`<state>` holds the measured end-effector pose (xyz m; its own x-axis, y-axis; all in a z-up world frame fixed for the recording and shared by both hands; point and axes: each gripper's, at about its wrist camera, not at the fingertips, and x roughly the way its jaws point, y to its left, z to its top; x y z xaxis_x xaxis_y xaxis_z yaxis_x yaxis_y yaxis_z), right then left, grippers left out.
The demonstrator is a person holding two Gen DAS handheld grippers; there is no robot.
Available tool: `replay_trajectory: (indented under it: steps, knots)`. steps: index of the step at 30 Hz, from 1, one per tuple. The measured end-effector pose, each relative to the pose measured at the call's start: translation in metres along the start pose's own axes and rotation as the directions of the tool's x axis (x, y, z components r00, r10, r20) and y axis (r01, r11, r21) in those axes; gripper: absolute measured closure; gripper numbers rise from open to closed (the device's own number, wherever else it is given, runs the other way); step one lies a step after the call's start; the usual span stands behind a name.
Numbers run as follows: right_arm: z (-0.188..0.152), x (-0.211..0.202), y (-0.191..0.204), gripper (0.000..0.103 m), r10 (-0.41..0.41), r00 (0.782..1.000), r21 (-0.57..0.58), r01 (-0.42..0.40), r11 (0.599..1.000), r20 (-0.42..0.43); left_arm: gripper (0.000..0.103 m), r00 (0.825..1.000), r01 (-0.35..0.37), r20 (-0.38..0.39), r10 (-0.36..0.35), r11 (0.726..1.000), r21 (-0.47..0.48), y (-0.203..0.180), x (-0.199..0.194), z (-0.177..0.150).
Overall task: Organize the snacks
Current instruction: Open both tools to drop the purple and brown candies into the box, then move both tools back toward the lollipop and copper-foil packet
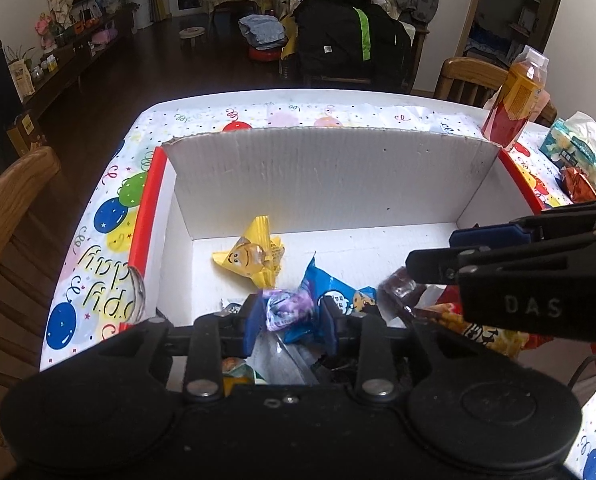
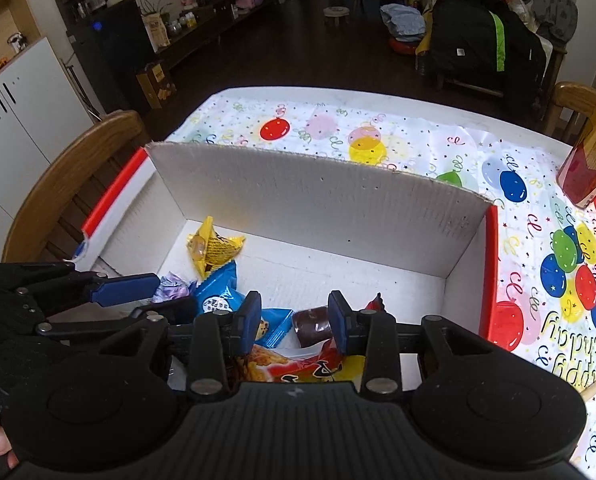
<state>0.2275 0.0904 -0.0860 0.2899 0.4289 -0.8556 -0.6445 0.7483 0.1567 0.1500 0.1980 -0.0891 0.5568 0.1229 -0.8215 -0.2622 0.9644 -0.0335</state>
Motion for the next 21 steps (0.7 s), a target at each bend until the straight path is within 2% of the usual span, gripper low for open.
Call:
replay_trajectory:
  steps: [3,8,12,16,21]
  knots:
    - [-0.002,-0.009,-0.001,0.067,0.012,1.0,0.002,-0.012,1.0,0.012,0.053,1.0,0.005,0.008,-0.005,1.0,-0.011,0.001,-0.005,-0.002]
    - [-0.004,-0.026,-0.002,0.067,0.033,0.999,0.008,-0.033,0.999,0.037,0.049,0.999,0.018,0.031,-0.018,1.0,-0.003,-0.001,-0.018,-0.003]
    - [-0.009,-0.042,-0.002,0.056,0.049,0.997,0.007,-0.049,0.999,0.064,0.041,0.998,0.025,0.061,-0.025,1.0,0.003,-0.004,-0.033,-0.005]
    - [-0.013,-0.058,-0.004,0.056,0.063,0.994,0.008,-0.064,0.998,0.09,0.04,0.995,0.029,0.091,-0.029,1.0,0.007,-0.008,-0.047,-0.006]
    - [-0.021,-0.079,-0.008,0.045,0.078,0.989,0.013,-0.08,0.997,0.123,0.034,0.991,0.042,0.127,-0.043,0.999,0.006,-0.013,-0.064,-0.007]
